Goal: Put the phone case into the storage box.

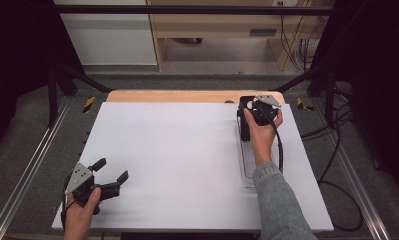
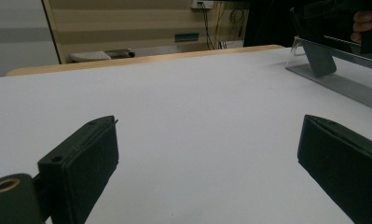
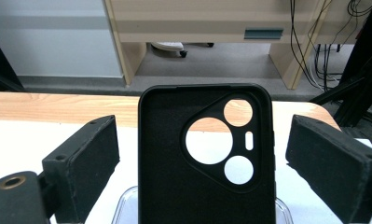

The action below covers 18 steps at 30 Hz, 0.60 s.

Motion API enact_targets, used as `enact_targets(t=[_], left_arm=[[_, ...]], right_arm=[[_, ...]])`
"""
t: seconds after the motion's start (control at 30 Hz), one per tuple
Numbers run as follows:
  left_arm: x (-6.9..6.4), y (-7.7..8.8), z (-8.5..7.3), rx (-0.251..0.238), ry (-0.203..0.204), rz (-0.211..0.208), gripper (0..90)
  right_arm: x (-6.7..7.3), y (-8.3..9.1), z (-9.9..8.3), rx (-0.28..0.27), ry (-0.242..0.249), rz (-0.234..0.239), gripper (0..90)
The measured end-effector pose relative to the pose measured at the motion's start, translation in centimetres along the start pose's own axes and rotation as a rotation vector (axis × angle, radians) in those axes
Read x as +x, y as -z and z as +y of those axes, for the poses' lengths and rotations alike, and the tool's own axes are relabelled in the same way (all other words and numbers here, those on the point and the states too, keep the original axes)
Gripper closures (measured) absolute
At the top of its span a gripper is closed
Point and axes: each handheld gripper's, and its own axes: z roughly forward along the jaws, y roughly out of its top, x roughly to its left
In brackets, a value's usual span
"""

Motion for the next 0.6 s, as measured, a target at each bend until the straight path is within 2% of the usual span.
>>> enact_targets(t=[0.6], left_arm=[[-0.04, 0.00, 0.01, 0.000, -0.002, 0.000, 5.2]], right_arm=[[-0.29, 0.82, 0.60, -0.013, -0.013, 0.010, 9.6]])
